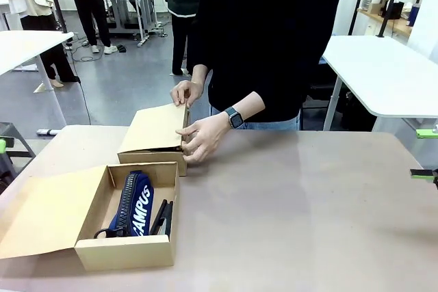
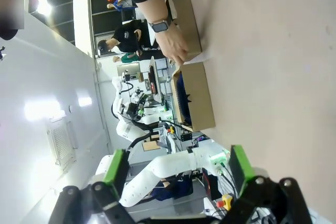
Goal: Place items inside the box.
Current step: Close the lid of the Mailer Box closest to the robot.
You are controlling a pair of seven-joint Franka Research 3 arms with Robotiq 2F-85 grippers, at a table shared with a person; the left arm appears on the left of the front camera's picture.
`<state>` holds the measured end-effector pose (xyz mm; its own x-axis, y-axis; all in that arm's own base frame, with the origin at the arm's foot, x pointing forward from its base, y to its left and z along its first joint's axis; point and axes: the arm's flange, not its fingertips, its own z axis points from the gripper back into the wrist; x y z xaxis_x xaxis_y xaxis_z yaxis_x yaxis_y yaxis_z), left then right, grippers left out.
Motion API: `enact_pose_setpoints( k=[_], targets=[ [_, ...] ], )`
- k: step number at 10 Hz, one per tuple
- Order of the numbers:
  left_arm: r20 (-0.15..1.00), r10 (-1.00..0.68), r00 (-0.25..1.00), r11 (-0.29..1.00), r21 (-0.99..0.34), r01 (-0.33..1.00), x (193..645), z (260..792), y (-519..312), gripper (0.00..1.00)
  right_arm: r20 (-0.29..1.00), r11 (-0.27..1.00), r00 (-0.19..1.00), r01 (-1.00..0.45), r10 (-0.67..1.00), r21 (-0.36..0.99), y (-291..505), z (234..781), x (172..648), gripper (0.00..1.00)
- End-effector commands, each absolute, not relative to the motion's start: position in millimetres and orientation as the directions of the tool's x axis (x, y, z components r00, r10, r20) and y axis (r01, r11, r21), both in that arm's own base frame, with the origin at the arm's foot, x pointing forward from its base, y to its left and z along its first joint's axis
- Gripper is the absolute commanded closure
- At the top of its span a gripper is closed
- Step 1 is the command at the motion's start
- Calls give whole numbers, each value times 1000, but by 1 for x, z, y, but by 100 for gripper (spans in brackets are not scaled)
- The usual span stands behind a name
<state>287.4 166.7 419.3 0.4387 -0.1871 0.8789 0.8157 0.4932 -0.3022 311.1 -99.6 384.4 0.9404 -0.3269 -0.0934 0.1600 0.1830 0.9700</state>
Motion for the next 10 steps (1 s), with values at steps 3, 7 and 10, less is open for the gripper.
enact_pose_setpoints(
  k=[3, 7, 10],
  targets=[
    [925, -236, 297, 488, -151, 860, 291, 413, 175, 0, -108, 160, 936, 169, -334, 972, -99, 389, 310, 0],
    [934, -357, 18, 397, 135, 908, 301, 397, 182, 0, -108, 160, 936, 169, -334, 972, -99, 389, 310, 0],
    [840, -493, -226, 221, 372, 902, 307, 357, 214, 0, -108, 160, 936, 169, -334, 972, -99, 389, 310, 0]
  ],
)
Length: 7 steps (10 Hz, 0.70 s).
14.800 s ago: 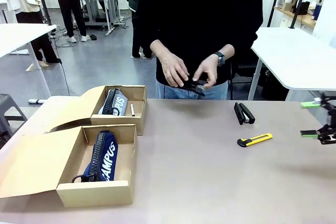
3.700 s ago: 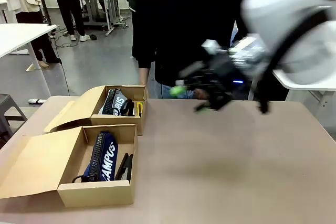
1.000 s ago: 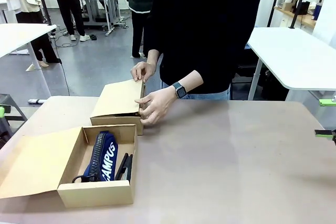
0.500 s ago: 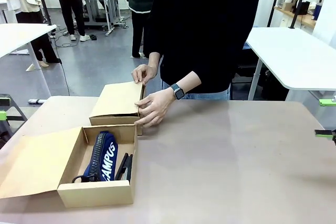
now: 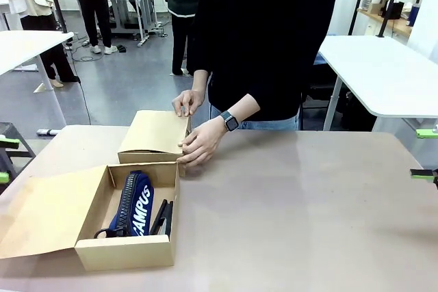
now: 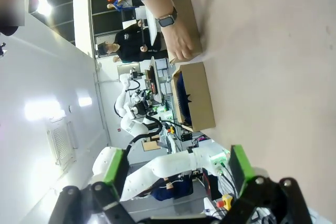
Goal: Place items inside the box.
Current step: Close the lid of the Mailer Box closest to the robot.
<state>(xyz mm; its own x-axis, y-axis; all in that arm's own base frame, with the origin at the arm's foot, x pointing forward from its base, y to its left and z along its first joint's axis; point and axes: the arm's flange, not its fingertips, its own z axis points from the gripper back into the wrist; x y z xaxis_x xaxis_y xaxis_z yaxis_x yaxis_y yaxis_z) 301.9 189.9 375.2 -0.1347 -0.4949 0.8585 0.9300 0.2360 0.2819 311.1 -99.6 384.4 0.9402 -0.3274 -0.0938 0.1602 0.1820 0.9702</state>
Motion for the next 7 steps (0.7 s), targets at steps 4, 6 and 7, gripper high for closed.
enact_pose_setpoints(
  k=[4, 6, 7],
  targets=[
    [793, -594, -138, 249, 344, 905, 309, 322, 246, 0, -108, 160, 936, 169, -334, 972, -99, 389, 310, 0],
    [730, -683, -25, 255, 270, 929, 312, 296, 246, 0, -108, 160, 936, 169, -334, 972, -99, 389, 310, 0],
    [716, -698, 7, 246, 231, 941, 313, 286, 244, 0, -108, 160, 936, 169, -334, 972, -99, 389, 310, 0]
  ],
)
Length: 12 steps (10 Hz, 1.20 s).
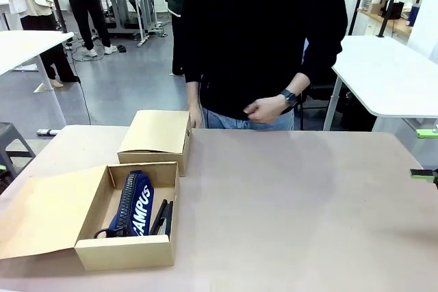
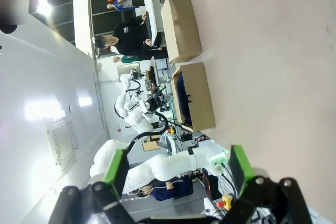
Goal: Place items inside the box.
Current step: Close the lid of the Mailer Box closest to the robot.
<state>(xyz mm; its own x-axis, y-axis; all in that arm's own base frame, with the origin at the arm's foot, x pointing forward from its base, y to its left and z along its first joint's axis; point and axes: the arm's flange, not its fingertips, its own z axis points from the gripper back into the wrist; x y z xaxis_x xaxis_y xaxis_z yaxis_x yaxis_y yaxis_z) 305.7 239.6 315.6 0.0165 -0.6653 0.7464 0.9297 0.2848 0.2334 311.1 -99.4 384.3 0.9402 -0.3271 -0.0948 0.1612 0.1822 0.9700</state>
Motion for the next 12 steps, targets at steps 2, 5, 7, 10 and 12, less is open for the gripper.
enact_pose_setpoints(
  k=[2, 5, 7, 10, 12],
  targets=[
    [669, -742, 50, 240, 195, 951, 317, 272, 237, 0, -108, 160, 936, 169, -334, 972, -99, 389, 310, 0],
    [672, -739, 45, 227, 185, 956, 320, 265, 224, 0, -108, 160, 936, 169, -334, 972, -99, 389, 310, 0],
    [696, -717, 35, 189, 146, 971, 321, 261, 211, 0, -108, 160, 936, 169, -334, 972, -99, 389, 310, 0],
    [740, -673, -3, 104, 99, 990, 319, 260, 184, 0, -108, 160, 936, 169, -334, 972, -99, 389, 310, 0],
    [782, -624, -7, 117, 102, 988, 322, 266, 178, 0, -108, 160, 936, 169, -334, 972, -99, 389, 310, 0]
  ],
)
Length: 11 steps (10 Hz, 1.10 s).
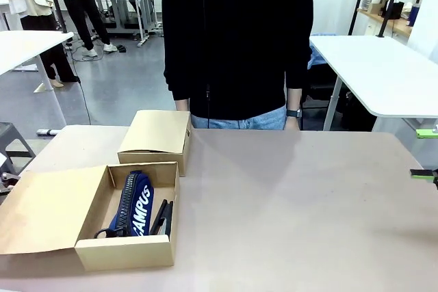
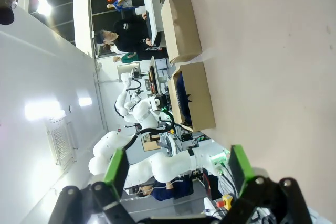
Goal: Place items inside the box.
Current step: Close the lid of the Mailer Box closest to the robot.
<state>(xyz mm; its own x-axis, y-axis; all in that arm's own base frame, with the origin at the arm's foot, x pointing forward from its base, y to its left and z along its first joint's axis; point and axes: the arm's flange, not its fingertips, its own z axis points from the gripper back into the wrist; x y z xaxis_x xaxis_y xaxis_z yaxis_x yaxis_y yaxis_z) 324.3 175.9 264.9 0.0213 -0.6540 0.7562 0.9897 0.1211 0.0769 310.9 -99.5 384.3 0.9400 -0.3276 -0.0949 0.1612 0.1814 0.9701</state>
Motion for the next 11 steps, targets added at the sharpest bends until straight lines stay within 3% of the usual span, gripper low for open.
enact_pose_setpoints(
  k=[1, 6, 11],
  targets=[
    [827, -562, -8, 145, 108, 984, 323, 273, 178, 0, -108, 160, 936, 169, -334, 972, -99, 389, 310, 0],
    [935, -338, -109, 261, 204, 944, 311, 318, 176, 0, -108, 160, 936, 169, -334, 972, -99, 389, 310, 0],
    [954, -230, -193, 141, 229, 963, 291, 371, 81, 0, -108, 160, 936, 169, -334, 972, -99, 389, 310, 0]
  ],
)
